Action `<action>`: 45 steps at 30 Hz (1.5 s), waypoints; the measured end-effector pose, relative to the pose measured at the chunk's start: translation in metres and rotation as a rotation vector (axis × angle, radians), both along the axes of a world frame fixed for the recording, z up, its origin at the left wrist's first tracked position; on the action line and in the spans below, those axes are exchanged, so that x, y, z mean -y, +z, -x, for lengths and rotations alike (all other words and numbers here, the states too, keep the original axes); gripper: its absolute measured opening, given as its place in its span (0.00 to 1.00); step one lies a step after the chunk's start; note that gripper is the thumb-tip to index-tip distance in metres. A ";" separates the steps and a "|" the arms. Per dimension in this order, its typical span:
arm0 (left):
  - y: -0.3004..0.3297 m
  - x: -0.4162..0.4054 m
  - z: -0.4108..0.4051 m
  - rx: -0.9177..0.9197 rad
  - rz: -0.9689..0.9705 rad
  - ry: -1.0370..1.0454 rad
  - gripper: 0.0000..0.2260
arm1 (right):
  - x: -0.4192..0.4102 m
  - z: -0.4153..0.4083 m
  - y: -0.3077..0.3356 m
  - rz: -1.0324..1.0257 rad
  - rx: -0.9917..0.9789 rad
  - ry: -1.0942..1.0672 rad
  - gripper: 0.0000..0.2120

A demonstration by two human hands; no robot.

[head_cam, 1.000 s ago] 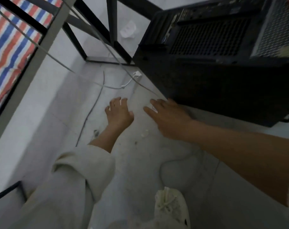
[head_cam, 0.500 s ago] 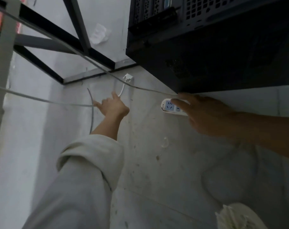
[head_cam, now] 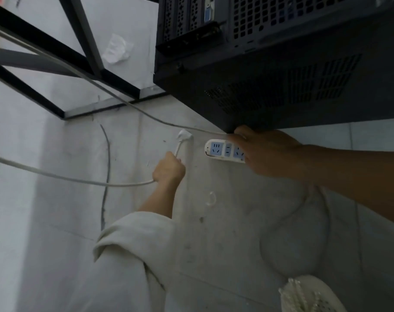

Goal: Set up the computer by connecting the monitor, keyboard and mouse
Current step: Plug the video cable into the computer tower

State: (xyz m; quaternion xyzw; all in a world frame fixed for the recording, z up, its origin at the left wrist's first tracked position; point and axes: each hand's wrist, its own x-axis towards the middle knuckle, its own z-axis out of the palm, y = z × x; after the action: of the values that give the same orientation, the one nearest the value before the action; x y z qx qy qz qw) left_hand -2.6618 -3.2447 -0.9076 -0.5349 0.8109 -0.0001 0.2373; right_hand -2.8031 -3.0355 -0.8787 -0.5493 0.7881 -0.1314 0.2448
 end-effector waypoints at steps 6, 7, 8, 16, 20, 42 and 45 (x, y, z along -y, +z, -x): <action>0.016 -0.039 -0.025 -0.146 0.176 -0.152 0.11 | -0.006 -0.006 0.009 0.132 0.003 0.176 0.24; 0.020 -0.047 -0.028 -0.155 0.196 -0.144 0.11 | -0.008 -0.006 0.009 0.135 0.015 0.191 0.24; 0.027 -0.055 -0.033 -0.152 0.217 -0.128 0.11 | -0.010 -0.003 0.010 0.140 0.031 0.196 0.23; 0.099 -0.103 -0.050 -0.462 0.252 -0.197 0.11 | -0.008 0.013 0.035 0.174 0.268 0.051 0.18; 0.138 -0.111 -0.032 -0.668 0.352 -0.226 0.14 | 0.003 0.005 0.062 0.258 0.500 0.019 0.25; 0.232 -0.129 0.109 -0.924 0.504 -0.449 0.13 | -0.030 0.134 0.198 0.526 0.845 -0.270 0.28; 0.230 -0.135 0.134 -0.950 0.358 -0.364 0.07 | -0.038 0.150 0.193 0.574 0.646 -0.317 0.23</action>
State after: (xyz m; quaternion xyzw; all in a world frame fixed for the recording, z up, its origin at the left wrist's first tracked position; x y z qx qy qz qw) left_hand -2.7961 -3.1102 -0.6781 -0.3587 0.8959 0.0627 -0.2544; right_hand -2.9529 -2.9970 -0.6862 -0.3986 0.6773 -0.5447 0.2926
